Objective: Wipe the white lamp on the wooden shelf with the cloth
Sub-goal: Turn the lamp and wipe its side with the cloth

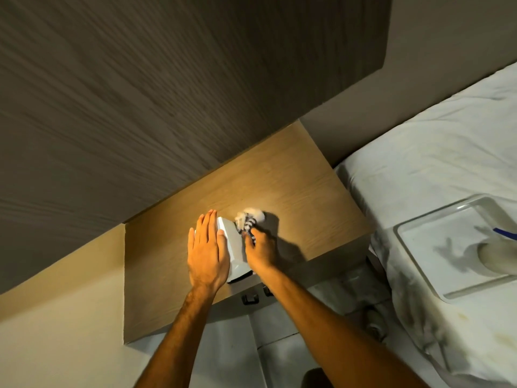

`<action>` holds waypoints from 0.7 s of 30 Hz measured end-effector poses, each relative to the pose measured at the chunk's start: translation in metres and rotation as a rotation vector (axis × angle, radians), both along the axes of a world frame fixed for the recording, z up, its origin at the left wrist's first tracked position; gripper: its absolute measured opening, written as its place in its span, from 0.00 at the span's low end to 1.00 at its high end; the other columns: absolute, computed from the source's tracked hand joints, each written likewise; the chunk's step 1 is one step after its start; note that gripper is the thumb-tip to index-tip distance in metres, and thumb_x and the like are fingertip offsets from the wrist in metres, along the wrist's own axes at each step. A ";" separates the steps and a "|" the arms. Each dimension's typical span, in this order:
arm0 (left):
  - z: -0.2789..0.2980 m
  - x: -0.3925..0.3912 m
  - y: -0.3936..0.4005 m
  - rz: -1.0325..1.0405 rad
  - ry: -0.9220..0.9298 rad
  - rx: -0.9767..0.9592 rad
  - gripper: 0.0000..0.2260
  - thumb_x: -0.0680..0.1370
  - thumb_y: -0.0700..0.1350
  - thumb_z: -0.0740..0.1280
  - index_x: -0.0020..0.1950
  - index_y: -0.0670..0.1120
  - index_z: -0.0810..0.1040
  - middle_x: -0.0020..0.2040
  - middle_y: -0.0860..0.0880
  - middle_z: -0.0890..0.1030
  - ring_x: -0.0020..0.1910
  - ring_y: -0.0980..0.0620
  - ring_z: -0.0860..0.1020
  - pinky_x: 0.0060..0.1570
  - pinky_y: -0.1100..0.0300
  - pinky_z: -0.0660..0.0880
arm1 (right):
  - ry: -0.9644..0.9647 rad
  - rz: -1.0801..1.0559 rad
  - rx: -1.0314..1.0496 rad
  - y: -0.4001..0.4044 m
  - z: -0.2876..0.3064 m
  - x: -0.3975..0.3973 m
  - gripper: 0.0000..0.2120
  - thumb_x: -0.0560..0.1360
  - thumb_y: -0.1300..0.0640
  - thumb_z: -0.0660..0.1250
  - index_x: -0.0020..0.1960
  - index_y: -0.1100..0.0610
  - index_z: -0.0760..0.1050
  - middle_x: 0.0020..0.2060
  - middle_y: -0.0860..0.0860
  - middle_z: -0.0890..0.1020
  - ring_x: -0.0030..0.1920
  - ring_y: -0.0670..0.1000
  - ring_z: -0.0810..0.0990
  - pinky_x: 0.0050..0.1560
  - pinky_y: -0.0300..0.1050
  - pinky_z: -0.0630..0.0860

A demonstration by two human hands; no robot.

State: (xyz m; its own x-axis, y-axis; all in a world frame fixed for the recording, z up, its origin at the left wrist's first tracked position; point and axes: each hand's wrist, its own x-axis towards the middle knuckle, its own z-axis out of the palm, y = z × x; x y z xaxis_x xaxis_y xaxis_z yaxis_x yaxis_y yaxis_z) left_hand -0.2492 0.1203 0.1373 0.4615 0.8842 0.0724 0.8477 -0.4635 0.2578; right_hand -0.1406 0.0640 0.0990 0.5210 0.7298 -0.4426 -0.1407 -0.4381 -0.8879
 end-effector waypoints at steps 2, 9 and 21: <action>-0.001 0.000 0.001 -0.011 0.015 0.018 0.29 0.84 0.57 0.43 0.83 0.47 0.57 0.83 0.48 0.62 0.83 0.52 0.55 0.83 0.45 0.51 | -0.040 -0.013 -0.007 -0.023 -0.005 -0.011 0.11 0.82 0.56 0.63 0.59 0.58 0.81 0.57 0.57 0.85 0.56 0.55 0.83 0.50 0.42 0.78; -0.002 0.001 -0.001 0.006 0.012 0.004 0.28 0.84 0.55 0.43 0.83 0.47 0.59 0.83 0.49 0.62 0.83 0.52 0.55 0.83 0.45 0.51 | -0.055 0.010 0.188 -0.005 0.024 -0.010 0.13 0.82 0.55 0.63 0.62 0.56 0.80 0.53 0.56 0.87 0.50 0.51 0.85 0.42 0.28 0.74; -0.002 0.001 0.000 0.005 0.019 0.007 0.27 0.84 0.54 0.45 0.83 0.47 0.57 0.83 0.49 0.61 0.83 0.52 0.54 0.83 0.44 0.50 | -0.044 -0.005 0.081 -0.042 0.013 -0.027 0.12 0.82 0.53 0.62 0.61 0.53 0.80 0.54 0.53 0.87 0.52 0.50 0.85 0.41 0.29 0.73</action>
State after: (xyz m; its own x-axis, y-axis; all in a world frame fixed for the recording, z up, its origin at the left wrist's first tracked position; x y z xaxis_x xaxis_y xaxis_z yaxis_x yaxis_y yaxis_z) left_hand -0.2484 0.1202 0.1353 0.4582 0.8861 0.0694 0.8549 -0.4607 0.2384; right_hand -0.1671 0.0220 0.1121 0.5422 0.7597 -0.3589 -0.1030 -0.3639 -0.9257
